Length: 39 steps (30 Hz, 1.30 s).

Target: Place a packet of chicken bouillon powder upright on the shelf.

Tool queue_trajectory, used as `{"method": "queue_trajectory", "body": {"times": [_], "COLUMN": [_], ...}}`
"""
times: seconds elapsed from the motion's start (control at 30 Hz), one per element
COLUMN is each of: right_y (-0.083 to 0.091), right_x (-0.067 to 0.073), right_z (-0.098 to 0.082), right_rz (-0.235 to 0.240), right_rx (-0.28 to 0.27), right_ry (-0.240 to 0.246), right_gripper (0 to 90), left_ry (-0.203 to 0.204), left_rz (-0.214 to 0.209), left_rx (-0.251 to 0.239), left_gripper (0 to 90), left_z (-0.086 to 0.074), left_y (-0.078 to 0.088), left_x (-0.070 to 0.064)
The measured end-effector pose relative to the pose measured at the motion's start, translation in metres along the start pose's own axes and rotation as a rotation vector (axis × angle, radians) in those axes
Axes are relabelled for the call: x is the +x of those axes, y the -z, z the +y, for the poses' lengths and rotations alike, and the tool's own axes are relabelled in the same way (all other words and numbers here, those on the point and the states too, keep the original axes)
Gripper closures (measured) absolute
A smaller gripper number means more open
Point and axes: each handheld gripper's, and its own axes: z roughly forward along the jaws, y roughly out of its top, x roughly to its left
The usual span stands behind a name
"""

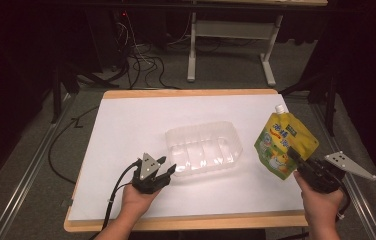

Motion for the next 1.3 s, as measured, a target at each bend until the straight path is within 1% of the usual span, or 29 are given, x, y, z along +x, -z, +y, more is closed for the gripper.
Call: {"method": "queue_trajectory", "body": {"times": [0.1,0.3,0.33,0.47,0.5,0.7,0.83,0.87,1.0,1.07,1.2,1.3], "right_y": [-0.002,-0.008,-0.009,-0.013,-0.014,-0.021,-0.029,-0.032,-0.042,-0.047,-0.056,-0.062], "right_x": [0.004,0.01,0.012,0.02,0.022,0.039,0.05,0.054,0.065,0.071,0.083,0.089], "right_z": [0.008,0.018,0.021,0.032,0.035,0.048,0.052,0.052,0.052,0.051,0.05,0.049], "right_rz": [0.006,0.022,0.025,0.051,0.055,0.088,0.109,0.114,0.133,0.141,0.155,0.164], "right_rx": [-0.017,-0.029,-0.034,-0.06,-0.063,-0.074,-0.073,-0.069,-0.058,-0.053,-0.04,-0.033], "right_ry": [0.003,-0.005,0.0,0.005,0.003,0.027,0.03,0.021,0.033,0.031,0.033,0.039], "right_gripper": [84.7,84.6,84.6,84.6,84.7,84.7,84.7,84.7,84.8,84.7,84.8,84.8], "left_ry": [-0.002,-0.005,-0.004,-0.002,-0.003,-0.003,-0.005,-0.004,-0.007,-0.013,-0.007,-0.013], "left_rz": [-0.007,-0.011,-0.011,-0.016,-0.016,-0.017,-0.02,-0.017,-0.018,-0.019,-0.021,-0.026], "left_rx": [0.001,0.012,0.012,0.015,0.016,0.017,0.021,0.02,0.031,0.03,0.026,0.024], "left_gripper": [52.4,49.6,49.7,49.6,49.6,49.2,49.0,49.0,49.0,49.1,49.2,50.6], "left_z": [-0.001,-0.003,-0.003,-0.004,-0.004,-0.004,-0.005,-0.005,-0.005,-0.005,-0.005,-0.005], "left_y": [-0.001,-0.004,-0.004,-0.004,-0.005,-0.004,-0.005,-0.005,-0.005,-0.005,-0.004,-0.003], "left_x": [0.0,-0.001,-0.002,-0.003,-0.004,-0.003,-0.003,-0.003,-0.004,-0.004,-0.004,-0.005]}}
